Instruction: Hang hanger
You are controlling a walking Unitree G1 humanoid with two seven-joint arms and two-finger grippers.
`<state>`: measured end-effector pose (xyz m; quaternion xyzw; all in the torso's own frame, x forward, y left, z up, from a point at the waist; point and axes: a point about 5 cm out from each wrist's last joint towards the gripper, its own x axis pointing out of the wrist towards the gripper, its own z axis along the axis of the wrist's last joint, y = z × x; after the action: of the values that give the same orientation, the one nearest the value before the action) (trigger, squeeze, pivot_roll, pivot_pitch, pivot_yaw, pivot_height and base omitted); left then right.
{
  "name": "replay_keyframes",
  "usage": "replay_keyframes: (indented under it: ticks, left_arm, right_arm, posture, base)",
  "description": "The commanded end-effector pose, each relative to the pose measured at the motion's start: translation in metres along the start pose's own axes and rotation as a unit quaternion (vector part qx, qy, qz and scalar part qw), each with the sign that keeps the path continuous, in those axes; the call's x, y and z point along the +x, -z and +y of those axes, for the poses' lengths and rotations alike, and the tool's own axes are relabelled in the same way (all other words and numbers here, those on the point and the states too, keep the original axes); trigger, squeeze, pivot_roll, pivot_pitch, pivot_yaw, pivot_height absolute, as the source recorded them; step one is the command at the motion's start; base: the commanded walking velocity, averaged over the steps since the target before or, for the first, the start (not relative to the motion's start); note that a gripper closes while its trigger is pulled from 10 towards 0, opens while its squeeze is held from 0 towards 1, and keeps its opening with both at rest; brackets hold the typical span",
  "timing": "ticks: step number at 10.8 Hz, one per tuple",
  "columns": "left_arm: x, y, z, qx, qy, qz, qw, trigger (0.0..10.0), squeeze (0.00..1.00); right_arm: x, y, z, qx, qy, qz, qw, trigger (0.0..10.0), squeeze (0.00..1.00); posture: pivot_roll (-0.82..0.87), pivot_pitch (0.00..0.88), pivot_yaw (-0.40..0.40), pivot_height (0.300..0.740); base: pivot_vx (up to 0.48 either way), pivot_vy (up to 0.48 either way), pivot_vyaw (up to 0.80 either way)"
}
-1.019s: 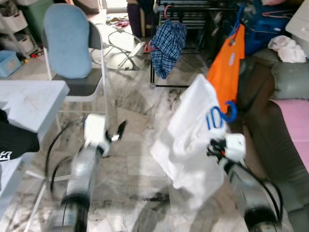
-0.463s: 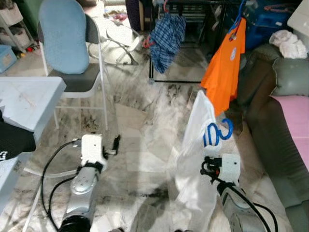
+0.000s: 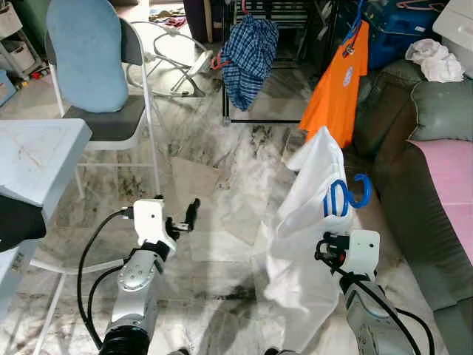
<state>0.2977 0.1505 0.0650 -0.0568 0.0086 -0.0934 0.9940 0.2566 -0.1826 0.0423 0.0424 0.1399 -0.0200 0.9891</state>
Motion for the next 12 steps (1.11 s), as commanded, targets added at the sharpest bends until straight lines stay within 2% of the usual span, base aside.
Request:
replay_keyframes:
  ticks: [1, 4, 5, 9, 12]
  left_arm:
    - [0.003, -0.004, -0.004, -0.004, 0.014, -0.007, 1.0, 10.0, 0.0]
    - [0.008, -0.01, -0.01, -0.018, 0.036, -0.017, 0.999, 10.0, 0.0]
    - [0.009, -0.01, -0.011, -0.019, 0.037, -0.016, 0.999, 10.0, 0.0]
    - [0.012, -0.013, -0.016, -0.02, 0.054, -0.019, 0.998, 10.0, 0.0]
    - [0.013, -0.013, -0.018, -0.022, 0.057, -0.022, 0.998, 10.0, 0.0]
  right_arm:
    - [0.0, -0.011, 0.001, 0.003, 0.001, -0.023, 1.0, 10.0, 0.0]
    - [0.001, -0.013, 0.003, 0.001, 0.004, -0.023, 1.0, 10.0, 0.0]
    - [0.002, -0.014, 0.004, 0.001, 0.004, -0.025, 1.0, 10.0, 0.0]
    - [0.001, -0.014, 0.003, -0.006, 0.009, -0.025, 1.0, 10.0, 0.0]
    - [0.001, -0.018, 0.007, -0.019, -0.01, -0.034, 0.999, 10.0, 0.0]
  posture:
    - [-0.12, 0.117, 0.017, 0.74]
    - [-0.12, 0.103, 0.016, 0.74]
    - [-0.12, 0.102, 0.018, 0.74]
    - [-0.13, 0.109, 0.028, 0.74]
    - [-0.14, 0.123, 0.034, 0.74]
  base:
    - [0.0, 0.0, 0.0]
    - [0.0, 0.0, 0.0]
    - [0.0, 0.0, -0.58]
    - [0.316, 0.0, 0.0]
    - [0.374, 0.0, 0.0]
